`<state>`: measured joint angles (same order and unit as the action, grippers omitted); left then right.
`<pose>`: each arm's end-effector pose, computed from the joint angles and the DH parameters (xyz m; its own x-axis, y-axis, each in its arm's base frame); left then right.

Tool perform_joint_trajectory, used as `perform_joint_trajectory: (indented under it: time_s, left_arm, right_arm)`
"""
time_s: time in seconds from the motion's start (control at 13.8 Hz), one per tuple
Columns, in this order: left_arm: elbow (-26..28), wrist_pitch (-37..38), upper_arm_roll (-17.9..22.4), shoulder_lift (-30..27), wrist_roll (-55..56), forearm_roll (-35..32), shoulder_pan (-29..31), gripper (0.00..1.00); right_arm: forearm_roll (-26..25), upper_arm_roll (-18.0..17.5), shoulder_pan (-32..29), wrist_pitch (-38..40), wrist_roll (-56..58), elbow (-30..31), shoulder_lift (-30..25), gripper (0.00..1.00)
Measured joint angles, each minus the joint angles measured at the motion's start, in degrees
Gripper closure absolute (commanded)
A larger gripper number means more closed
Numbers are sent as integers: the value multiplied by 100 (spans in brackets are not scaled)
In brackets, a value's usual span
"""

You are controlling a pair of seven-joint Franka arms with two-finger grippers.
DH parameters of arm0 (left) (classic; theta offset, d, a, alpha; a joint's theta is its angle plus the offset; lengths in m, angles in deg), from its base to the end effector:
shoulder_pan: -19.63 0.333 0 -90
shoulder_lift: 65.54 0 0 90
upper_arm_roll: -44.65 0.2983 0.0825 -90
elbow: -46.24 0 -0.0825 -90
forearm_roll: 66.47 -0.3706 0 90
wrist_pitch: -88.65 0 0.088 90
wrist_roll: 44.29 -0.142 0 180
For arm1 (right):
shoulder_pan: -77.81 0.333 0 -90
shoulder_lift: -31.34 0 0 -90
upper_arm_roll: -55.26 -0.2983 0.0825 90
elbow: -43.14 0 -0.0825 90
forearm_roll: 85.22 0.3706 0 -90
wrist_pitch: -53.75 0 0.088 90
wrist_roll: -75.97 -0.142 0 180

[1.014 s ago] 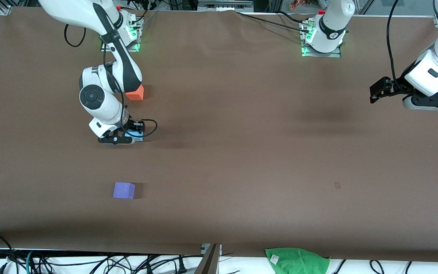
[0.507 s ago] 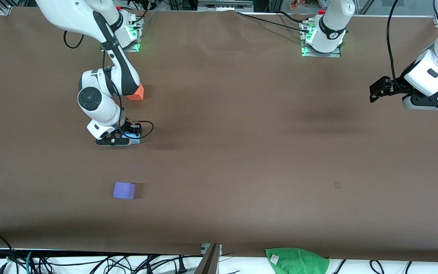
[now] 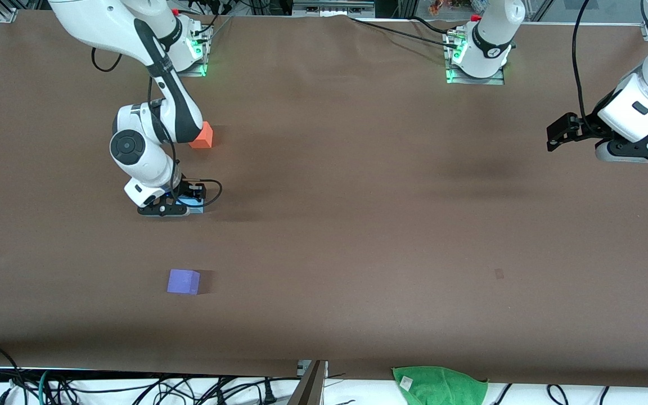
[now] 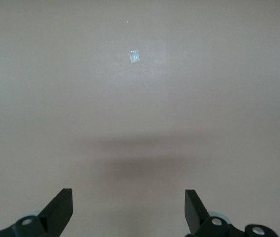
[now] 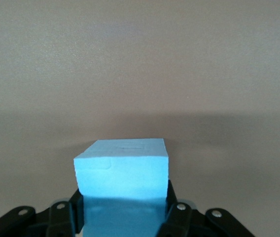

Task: Place blue block between orange and purple blocks
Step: 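Lower the blue cube between the orange and purple cubes with the right gripper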

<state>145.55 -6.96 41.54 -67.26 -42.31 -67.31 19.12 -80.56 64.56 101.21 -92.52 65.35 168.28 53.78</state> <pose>0.5338 -0.0321 0.5215 0.9990 -0.0299 -0.0340 -0.0305 -0.9994 -0.0173 0.5284 0.1294 0.1675 0.9999 0.0041 -0.0120 0.0044 -0.9998 0.0202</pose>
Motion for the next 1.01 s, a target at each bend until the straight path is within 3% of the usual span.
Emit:
perform_joint_trajectory:
  time_s: [0.22, 0.29, 0.36, 0.43, 0.72, 1.01]
  left_arm:
    - [0, 0, 2, 0, 0, 0, 0, 0]
    - [0, 0, 2, 0, 0, 0, 0, 0]
    - [0, 0, 2, 0, 0, 0, 0, 0]
    - [0, 1, 2, 0, 0, 0, 0, 0]
    - [0, 1, 3, 0, 0, 0, 0, 0]
    - [2, 3, 3, 0, 0, 0, 0, 0]
  right_arm:
    - [197, -1, 0, -22, 8, 0, 9, 72]
    - [226, -1, 0, -31, 8, 0, 10, 61]
    - [235, -1, 0, -36, 8, 0, 10, 24]
    - [242, -1, 0, -44, 8, 0, 10, 0]
    - [410, -15, 5, 3, 46, -99, -44, 0]
    - [436, -36, 20, 1471, 58, -722, -715, 0]
